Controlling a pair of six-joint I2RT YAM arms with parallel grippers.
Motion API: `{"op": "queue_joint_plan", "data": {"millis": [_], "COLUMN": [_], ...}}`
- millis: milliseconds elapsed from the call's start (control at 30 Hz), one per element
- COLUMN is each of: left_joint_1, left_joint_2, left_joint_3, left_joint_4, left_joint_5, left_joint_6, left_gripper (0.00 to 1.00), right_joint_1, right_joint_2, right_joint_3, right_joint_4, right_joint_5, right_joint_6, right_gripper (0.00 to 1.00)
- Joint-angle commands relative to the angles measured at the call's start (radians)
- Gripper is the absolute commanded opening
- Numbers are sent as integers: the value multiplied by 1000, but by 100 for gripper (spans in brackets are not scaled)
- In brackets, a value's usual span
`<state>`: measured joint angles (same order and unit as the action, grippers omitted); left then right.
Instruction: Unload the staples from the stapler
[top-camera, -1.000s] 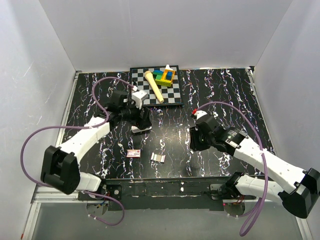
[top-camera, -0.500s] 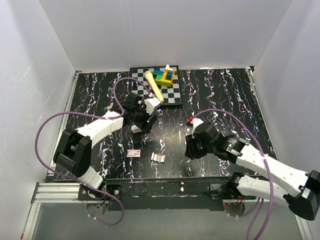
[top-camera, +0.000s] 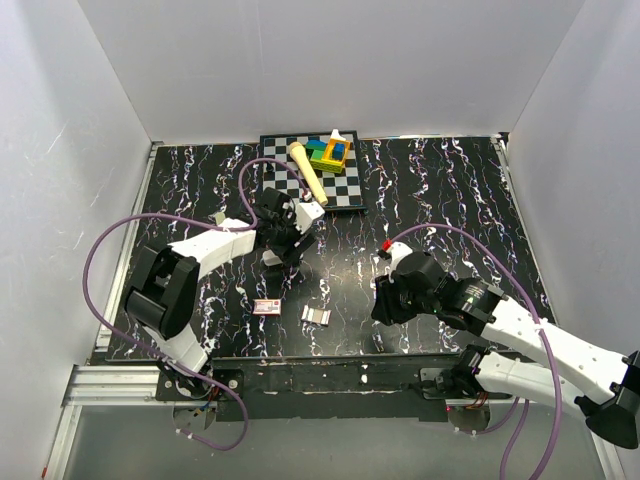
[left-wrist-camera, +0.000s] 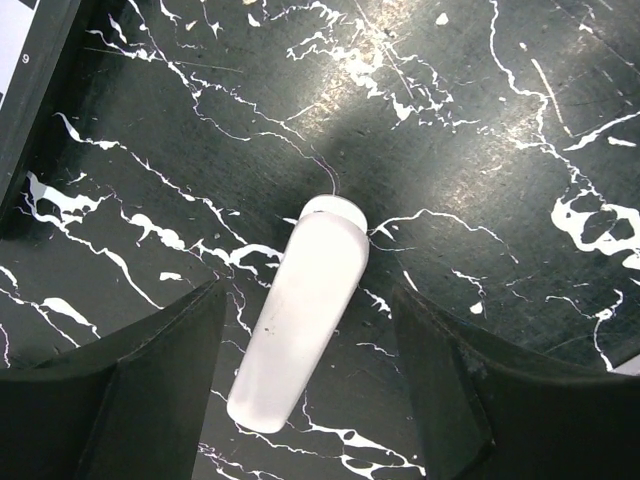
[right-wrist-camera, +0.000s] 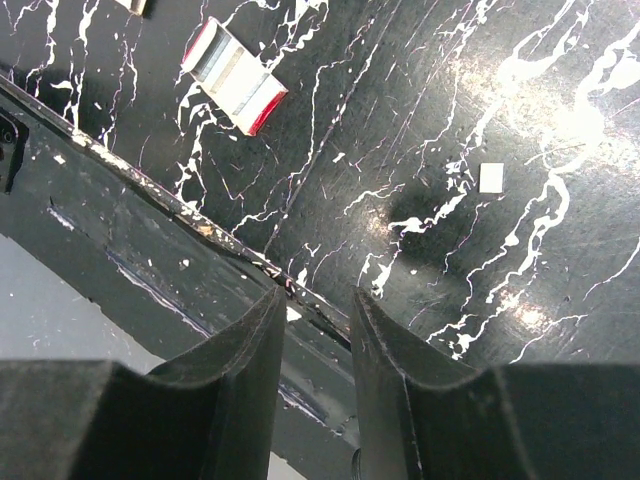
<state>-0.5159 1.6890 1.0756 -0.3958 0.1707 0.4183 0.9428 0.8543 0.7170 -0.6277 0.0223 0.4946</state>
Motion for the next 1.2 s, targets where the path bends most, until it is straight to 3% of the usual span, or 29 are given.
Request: {"op": "queue_joint_plan", "data": {"millis": [0,233,467,600,867,1167], "left_joint_1": [-9,-13,-18,-21,-45,-78], "left_joint_2": [-2,18,55,64,-38,-235], "left_joint_3": [32,33,50,64,96,87], "left_joint_4": [26,29,15,11,-31,-97], "left_joint_5": [-31,-33,-20,-14,56,352], "left_joint_6": [16,16,10,1,-49,-122], "left_gripper": [64,50,22,0,0,0], "right_joint_1": [7,14,24,30,33,34], "right_joint_2": [-8,3,6,2,0,29], "right_joint_3": [-8,-25,-22,-22,7,151], "right_joint_4": [22,45,40,36,23,-32], "right_joint_5": [-9,-16,-9,-4,2,-51], "right_joint_6": [5,22,24,30,27,-82], "right_gripper": [40,40,40,40,40,41]}}
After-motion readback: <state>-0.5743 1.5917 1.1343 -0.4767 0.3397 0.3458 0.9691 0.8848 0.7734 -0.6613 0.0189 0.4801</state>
